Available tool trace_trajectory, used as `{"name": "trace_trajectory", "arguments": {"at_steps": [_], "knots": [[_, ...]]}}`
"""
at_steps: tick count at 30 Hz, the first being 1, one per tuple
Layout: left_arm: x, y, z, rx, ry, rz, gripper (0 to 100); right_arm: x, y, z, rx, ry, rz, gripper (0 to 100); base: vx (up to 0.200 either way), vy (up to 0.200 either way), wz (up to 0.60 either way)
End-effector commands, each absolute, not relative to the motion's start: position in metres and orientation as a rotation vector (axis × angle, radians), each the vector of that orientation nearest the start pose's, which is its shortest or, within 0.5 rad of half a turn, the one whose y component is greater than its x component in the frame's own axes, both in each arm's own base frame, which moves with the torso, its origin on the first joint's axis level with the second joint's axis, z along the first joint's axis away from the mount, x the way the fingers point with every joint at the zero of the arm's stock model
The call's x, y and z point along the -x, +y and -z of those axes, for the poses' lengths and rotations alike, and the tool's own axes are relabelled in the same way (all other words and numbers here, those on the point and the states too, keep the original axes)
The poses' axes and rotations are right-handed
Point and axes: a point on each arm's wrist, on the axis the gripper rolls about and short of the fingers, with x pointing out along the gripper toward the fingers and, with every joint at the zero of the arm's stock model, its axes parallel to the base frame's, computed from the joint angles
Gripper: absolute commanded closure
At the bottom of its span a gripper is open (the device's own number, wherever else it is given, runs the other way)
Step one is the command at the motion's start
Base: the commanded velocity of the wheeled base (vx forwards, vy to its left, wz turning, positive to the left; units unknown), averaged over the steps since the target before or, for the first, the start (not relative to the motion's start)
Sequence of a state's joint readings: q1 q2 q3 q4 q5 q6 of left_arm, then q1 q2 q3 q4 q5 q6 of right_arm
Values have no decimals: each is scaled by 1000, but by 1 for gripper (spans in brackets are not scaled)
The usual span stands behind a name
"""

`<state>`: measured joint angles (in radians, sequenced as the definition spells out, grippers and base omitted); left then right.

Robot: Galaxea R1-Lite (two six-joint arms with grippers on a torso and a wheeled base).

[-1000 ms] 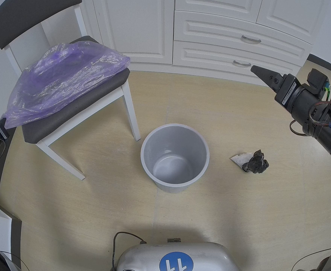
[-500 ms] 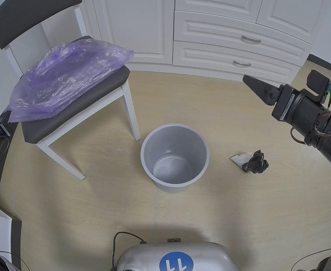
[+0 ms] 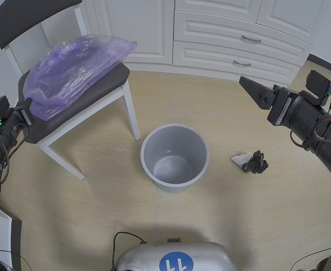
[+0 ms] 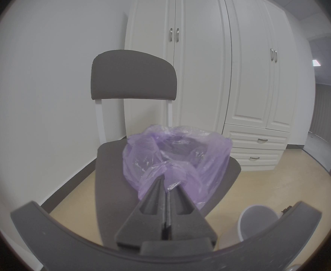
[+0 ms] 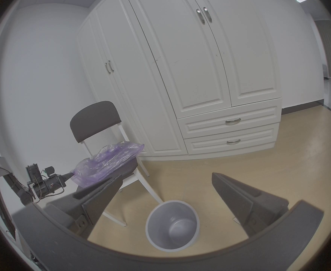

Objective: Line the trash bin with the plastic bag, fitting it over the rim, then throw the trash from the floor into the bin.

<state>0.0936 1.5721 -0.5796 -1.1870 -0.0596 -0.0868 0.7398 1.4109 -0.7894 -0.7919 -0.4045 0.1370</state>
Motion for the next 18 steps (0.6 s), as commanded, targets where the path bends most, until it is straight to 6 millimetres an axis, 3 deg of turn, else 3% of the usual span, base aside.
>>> {"name": "trace_trajectory", "arguments": {"at_steps": [1, 7, 18], "knots": [[-257, -50, -258, 98, -213, 38, 100, -178, 162, -271, -223, -117, -310, 0, 0, 0, 0], [-244, -87, -256, 119, -187, 91, 100, -176, 166, -267, -204, -106, -316, 0, 0, 0, 0], [-230, -93, -261, 98, -205, 123, 100, -186, 190, -231, -134, -76, -334, 0, 0, 0, 0]]}}
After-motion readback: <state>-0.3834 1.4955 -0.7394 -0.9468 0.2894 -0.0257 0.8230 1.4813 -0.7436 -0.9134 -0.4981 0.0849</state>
